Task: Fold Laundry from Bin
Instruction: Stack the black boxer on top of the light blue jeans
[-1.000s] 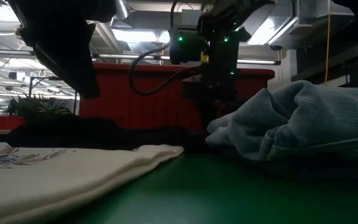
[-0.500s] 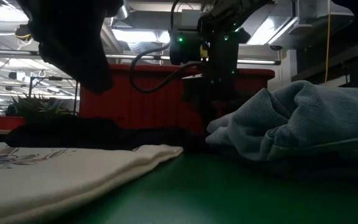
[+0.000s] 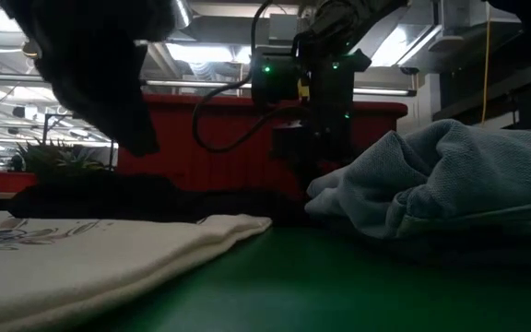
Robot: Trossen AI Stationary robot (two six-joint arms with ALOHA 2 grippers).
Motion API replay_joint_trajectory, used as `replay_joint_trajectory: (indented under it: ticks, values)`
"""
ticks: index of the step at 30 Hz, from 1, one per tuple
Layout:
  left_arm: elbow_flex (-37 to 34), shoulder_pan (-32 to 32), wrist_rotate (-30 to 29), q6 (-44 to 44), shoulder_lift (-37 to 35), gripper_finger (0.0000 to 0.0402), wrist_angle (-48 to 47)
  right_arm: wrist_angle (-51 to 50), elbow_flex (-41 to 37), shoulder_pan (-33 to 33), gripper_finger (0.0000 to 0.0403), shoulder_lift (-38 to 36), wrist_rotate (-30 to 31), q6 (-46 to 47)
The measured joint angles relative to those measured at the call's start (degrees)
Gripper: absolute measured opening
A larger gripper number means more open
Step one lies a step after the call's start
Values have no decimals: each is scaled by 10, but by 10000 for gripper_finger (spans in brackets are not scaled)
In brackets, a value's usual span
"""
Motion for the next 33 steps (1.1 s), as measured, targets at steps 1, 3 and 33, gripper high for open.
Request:
replay_joint_trajectory:
  ticks: [1,3,33]
  values:
    - [-4,0,0,0,0,202,-1,0,0,0,192,1,0,0]
    - [-12,1,0,0,0,202,0,0,0,0,185,2,0,0]
    - [-151,40,29,60,0,84,142,-10,6,0,14,2,17,0]
